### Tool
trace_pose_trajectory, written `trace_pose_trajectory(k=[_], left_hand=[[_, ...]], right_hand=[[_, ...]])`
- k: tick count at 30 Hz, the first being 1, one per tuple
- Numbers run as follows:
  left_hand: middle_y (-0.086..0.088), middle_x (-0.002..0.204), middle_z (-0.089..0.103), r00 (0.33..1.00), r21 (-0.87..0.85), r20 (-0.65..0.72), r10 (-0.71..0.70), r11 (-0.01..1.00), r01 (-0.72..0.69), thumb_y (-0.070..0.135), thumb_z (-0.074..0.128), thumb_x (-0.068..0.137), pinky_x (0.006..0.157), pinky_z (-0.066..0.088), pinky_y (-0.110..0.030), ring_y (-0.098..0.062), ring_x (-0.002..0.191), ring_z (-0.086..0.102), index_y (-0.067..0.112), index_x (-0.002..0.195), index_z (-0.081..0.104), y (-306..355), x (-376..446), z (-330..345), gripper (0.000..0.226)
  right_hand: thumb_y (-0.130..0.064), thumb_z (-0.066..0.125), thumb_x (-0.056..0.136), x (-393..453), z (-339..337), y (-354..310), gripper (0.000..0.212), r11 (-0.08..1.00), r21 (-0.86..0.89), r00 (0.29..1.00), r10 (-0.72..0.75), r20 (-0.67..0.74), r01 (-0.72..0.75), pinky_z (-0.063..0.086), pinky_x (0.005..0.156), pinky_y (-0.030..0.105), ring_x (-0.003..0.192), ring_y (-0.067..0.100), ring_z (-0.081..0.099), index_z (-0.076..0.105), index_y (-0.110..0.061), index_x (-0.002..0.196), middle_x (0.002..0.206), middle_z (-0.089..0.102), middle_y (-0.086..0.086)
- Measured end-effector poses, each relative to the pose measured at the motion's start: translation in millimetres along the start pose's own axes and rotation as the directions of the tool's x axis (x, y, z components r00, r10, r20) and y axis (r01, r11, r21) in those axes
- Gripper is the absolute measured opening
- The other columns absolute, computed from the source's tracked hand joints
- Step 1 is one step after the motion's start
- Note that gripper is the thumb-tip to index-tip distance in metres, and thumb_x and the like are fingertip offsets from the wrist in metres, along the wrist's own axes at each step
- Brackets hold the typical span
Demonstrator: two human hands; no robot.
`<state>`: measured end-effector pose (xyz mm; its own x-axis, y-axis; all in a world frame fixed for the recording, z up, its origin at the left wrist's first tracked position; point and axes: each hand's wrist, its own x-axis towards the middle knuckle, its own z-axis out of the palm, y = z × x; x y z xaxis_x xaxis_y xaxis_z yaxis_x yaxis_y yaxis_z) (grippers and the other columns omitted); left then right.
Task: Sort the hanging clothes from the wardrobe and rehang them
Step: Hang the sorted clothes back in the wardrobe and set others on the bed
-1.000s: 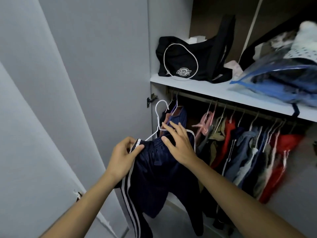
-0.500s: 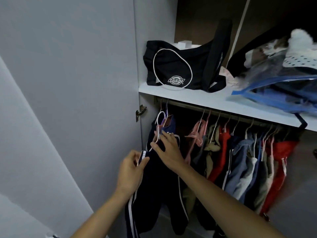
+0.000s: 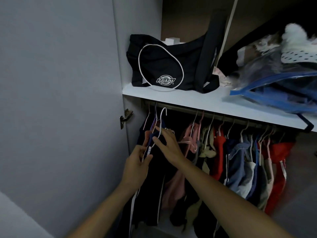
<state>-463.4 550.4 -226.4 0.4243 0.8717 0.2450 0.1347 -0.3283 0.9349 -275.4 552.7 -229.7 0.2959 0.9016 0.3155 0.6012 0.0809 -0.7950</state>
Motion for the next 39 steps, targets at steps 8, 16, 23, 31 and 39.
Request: trace_pose_trajectory(k=[8, 16, 23, 31, 39], left_hand=[[0.002, 0.080, 0.068, 0.994, 0.020, -0.101, 0.033, 0.999, -0.031, 0.018, 0.067, 0.101, 0.069, 0.057, -0.049, -0.021, 0.071, 0.065, 0.027, 0.102, 0.063, -39, 57, 40, 0.010], [0.005, 0.079, 0.059, 0.980, 0.071, -0.163, 0.116, 0.992, -0.106, 0.016, 0.072, 0.096, 0.073, 0.054, -0.045, -0.011, 0.070, 0.057, 0.026, 0.104, 0.061, -85, 113, 78, 0.017], [0.001, 0.070, 0.055, 0.972, 0.085, -0.206, 0.112, 0.992, -0.096, 0.019, 0.073, 0.096, 0.062, 0.046, -0.033, -0.006, 0.058, 0.051, 0.022, 0.101, 0.061, -111, 149, 99, 0.013], [0.005, 0.071, 0.055, 0.951, 0.144, -0.274, 0.139, 0.984, -0.103, 0.024, 0.071, 0.098, 0.063, 0.047, -0.040, -0.009, 0.062, 0.053, 0.033, 0.095, 0.057, -127, 173, 101, 0.017], [0.007, 0.077, 0.062, 0.943, 0.286, -0.299, 0.145, 0.957, -0.057, 0.025, 0.072, 0.097, 0.068, 0.052, -0.043, -0.008, 0.070, 0.060, 0.029, 0.100, 0.056, -138, 186, 99, 0.017]], right_hand=[[-0.068, 0.052, 0.093, 58, 5, 62, 0.070, 0.999, -0.009, 0.998, -0.049, -0.037, 0.048, 0.019, 0.128, 0.048, 0.154, 0.015, 0.024, 0.044, -0.037, 0.155, 0.159, 0.040, -0.010], [-0.070, 0.049, 0.093, 99, 11, 121, 0.075, 0.995, -0.057, 0.983, -0.090, -0.161, 0.082, 0.027, 0.125, 0.044, 0.152, 0.015, 0.030, 0.047, -0.027, 0.154, 0.156, 0.044, -0.010], [-0.070, 0.040, 0.095, 124, 18, 151, 0.077, 0.995, -0.098, 0.983, -0.052, -0.177, 0.035, 0.017, 0.128, 0.045, 0.159, 0.023, 0.012, 0.032, -0.034, 0.162, 0.171, 0.023, -0.001], [-0.059, 0.037, 0.100, 159, 28, 156, 0.070, 0.987, -0.144, 0.989, -0.091, -0.115, 0.074, 0.010, 0.128, 0.041, 0.161, 0.022, 0.003, 0.023, -0.034, 0.164, 0.174, 0.011, 0.006], [-0.053, 0.042, 0.107, 177, 46, 176, 0.066, 0.979, -0.204, 0.999, -0.020, -0.046, 0.010, 0.006, 0.128, 0.041, 0.161, 0.027, 0.002, 0.021, -0.029, 0.165, 0.174, 0.014, 0.007]])
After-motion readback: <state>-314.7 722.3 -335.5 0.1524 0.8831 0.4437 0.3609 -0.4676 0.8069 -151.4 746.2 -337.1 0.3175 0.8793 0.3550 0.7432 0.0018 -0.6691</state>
